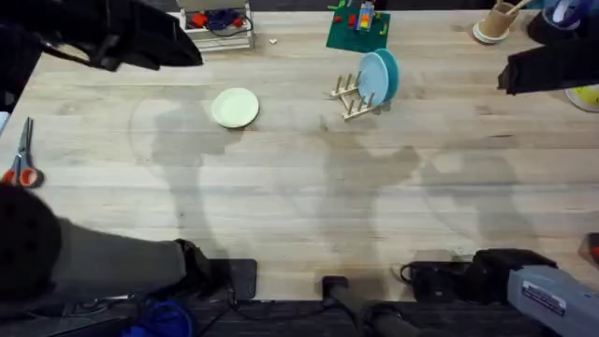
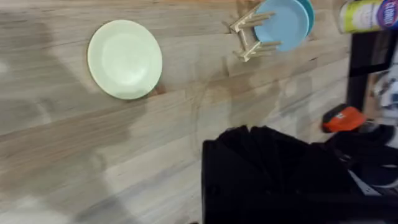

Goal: Pick up the plates from the table one by one and place each into a slot on the dish rack.

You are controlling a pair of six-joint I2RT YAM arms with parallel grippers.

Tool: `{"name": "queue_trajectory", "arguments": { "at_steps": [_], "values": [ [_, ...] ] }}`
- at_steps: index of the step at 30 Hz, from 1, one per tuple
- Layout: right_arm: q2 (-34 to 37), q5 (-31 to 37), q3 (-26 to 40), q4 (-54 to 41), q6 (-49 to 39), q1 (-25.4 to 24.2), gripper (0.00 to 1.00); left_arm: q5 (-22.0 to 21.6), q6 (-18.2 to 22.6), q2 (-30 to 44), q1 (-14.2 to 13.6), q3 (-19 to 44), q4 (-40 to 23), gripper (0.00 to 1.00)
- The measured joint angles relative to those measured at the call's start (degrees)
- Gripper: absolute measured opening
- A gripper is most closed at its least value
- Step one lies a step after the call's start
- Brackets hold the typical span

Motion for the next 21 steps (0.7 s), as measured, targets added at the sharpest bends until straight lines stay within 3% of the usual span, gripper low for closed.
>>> {"name": "queue_trajectory", "arguments": {
  "at_steps": [8,21],
  "values": [
    [0.00,0.00,0.00,0.00,0.04,0.00,0.993,6.94,4.06,9.88,1.67,-2.45,2.03,0.043],
    [0.00,0.00,0.00,0.00,0.04,0.00,0.994,8.83,5.48,20.57,1.80,-2.45,7.06,0.043]
  ]
}}
